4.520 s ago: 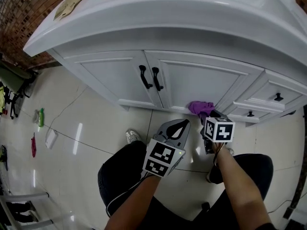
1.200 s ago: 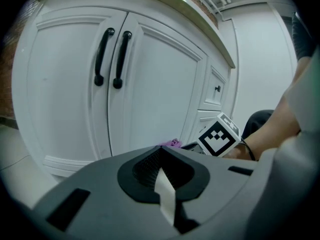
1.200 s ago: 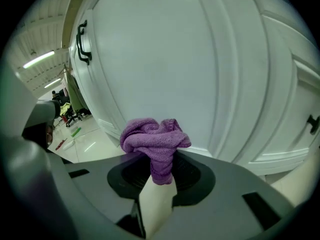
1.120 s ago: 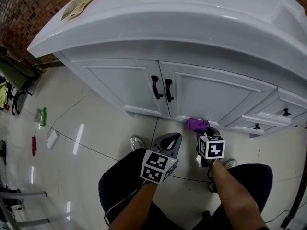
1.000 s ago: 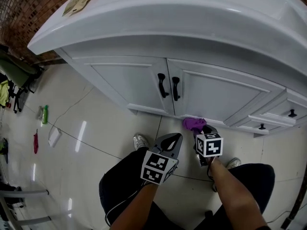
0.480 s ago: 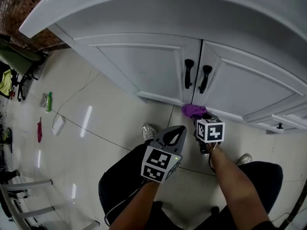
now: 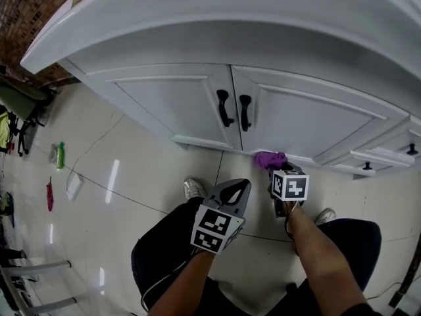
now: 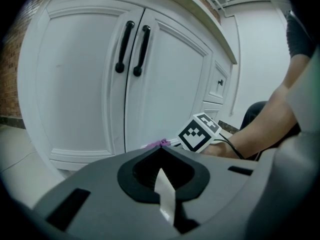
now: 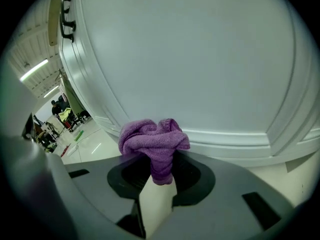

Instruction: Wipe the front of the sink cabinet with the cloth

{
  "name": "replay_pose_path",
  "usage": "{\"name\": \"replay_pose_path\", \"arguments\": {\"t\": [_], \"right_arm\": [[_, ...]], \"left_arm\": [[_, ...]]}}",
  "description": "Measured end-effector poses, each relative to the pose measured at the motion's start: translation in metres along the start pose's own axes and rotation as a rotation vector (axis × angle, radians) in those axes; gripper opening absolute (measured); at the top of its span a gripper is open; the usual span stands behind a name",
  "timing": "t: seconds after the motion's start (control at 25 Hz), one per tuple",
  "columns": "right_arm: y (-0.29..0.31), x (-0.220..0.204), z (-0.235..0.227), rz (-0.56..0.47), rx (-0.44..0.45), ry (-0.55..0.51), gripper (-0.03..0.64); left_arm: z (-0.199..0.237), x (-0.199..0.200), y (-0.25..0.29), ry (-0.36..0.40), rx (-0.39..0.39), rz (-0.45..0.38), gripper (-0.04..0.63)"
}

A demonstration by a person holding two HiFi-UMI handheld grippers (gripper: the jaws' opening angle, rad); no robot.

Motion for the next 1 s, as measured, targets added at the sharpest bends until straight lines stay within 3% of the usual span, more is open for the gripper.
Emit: {"name": "replay_pose_path", "arguments": {"t": [0.72, 1.0], "right_arm": [[-0.103, -0.019, -0.102, -0.018, -0.156, 0.045, 0.115], [-0.136, -0.01, -0.1, -0.089, -0.167, 0.082, 0.115]], "left_arm": [[-0.096, 0.034, 0.029, 0.07, -0.118, -0.033, 0.003], [-0.122, 0.045, 0.032, 0.1, -0.13, -0.04, 0.003]]}}
Point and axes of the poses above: the fingertips, and each gripper's own axes: y forward along the fingers, z to its left, x out of its top, the point moved 2 cm from there along -y, backward along the fingers, and after that the axes turned 15 degrees about x, right-handed, at the moved point
